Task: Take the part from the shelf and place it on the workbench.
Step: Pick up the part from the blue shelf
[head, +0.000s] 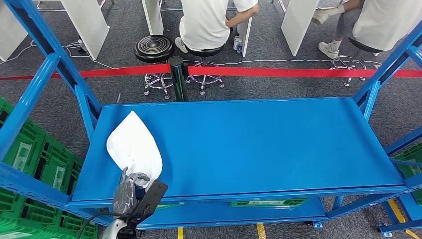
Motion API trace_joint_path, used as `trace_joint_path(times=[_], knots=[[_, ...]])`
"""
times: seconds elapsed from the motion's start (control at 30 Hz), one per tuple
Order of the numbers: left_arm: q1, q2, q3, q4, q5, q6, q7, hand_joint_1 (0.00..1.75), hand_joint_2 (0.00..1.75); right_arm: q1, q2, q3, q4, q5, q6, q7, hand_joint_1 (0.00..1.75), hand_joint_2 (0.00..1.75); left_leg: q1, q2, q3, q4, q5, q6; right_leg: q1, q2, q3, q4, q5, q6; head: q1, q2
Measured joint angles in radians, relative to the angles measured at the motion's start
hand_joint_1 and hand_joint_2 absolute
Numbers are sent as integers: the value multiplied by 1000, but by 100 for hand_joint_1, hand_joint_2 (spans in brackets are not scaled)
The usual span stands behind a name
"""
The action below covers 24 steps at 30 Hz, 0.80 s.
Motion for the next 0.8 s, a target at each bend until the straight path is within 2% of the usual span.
trace_joint_path(times=[0.23, 0.3, 0.37, 0.4, 0.5, 0.53, 0.6, 0.7, 0.8], knots=[[28, -16, 42, 12, -47, 0, -30, 175, 175, 0, 0, 9, 0, -2, -5, -7, 0, 175, 0, 2, 1, 0, -1, 1, 0, 2, 0, 0, 0, 0, 0, 0], [45, -25, 65, 14, -73, 1, -72, 175, 175, 0, 0, 9, 0, -3, -7, -9, 0, 175, 0, 3, 1, 0, -1, 1, 0, 3, 1, 0, 0, 0, 0, 0], [80, -43, 109, 7, -127, 1, -198, 175, 175, 1, 0, 9, 0, -6, -9, -12, 0, 175, 0, 5, 1, 0, -1, 1, 0, 5, 1, 0, 0, 0, -1, 0], [105, -59, 141, 2, -155, 1, -305, 175, 175, 1, 0, 9, 0, -6, -10, -15, 0, 175, -1, 5, 0, 0, -1, 1, -1, 5, 0, 0, 1, 0, -1, 0], [176, -130, 243, -24, -170, 1, -712, 175, 175, 2, -1, 9, 0, 0, -10, -25, 0, 175, -1, 5, -1, 0, -2, 2, -2, 6, -2, 0, 0, 1, -1, 0], [195, -154, 271, -33, -152, 1, -814, 175, 175, 1, -1, 9, 0, 3, -9, -28, 0, 175, -2, 4, -1, 0, -2, 3, -2, 6, -2, -1, 0, 1, 0, 0], [229, -192, 321, -51, -108, 1, -924, 175, 175, 2, 0, 10, 0, 8, -9, -31, 0, 175, -2, 4, -2, 0, -2, 3, -2, 6, -1, -1, 0, 1, 1, 0], [263, -233, 377, -78, -31, 1, -1019, 175, 175, 2, 0, 13, 0, 13, -7, -41, 0, 175, -3, 0, -2, 0, -2, 3, -3, 4, -2, -2, 0, 1, 1, 0], [283, -258, 392, -123, 72, 1, -1126, 175, 175, 1, 0, 16, 0, 19, -2, -58, 0, 175, -3, -3, -3, 0, -2, 3, -3, 3, -2, -2, 0, 2, 1, 0]])
